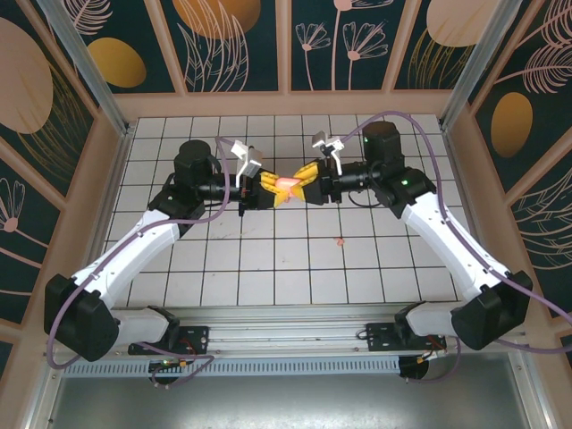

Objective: Insert wireless bluetooth earbuds into charging case

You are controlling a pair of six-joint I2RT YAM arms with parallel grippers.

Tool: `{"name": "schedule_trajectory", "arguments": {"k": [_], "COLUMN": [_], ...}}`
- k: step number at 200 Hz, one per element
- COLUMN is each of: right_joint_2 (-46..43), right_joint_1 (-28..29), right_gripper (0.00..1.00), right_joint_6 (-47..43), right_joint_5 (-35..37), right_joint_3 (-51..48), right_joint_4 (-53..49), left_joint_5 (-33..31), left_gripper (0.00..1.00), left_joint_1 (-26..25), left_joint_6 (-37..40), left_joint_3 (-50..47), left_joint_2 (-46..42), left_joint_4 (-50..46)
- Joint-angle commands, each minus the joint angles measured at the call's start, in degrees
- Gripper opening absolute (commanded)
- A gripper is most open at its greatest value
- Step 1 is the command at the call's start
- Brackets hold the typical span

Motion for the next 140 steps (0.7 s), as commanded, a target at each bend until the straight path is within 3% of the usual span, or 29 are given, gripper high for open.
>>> {"name": "schedule_trajectory", "arguments": {"k": [1, 140], "right_joint_2": [-2.3, -3.5], "right_joint_1": [-2.6, -4.8], "right_gripper": [0.40, 0.48], "right_joint_6": [5.0, 10.8], "right_joint_5": [2.3, 5.1], "right_joint_3": [-1.7, -3.8], "right_joint_4": [6.3, 10.5], "left_joint_5": [0.4, -2.2], "left_gripper": [0.18, 0.17], "left_joint_1": [0.0, -0.1], "left_joint_6": [2.5, 2.4], "left_joint_3": [-0.3, -2.5], "left_joint_2": [-1.4, -2.1], "left_joint_4": [-0.3, 1.3]}}
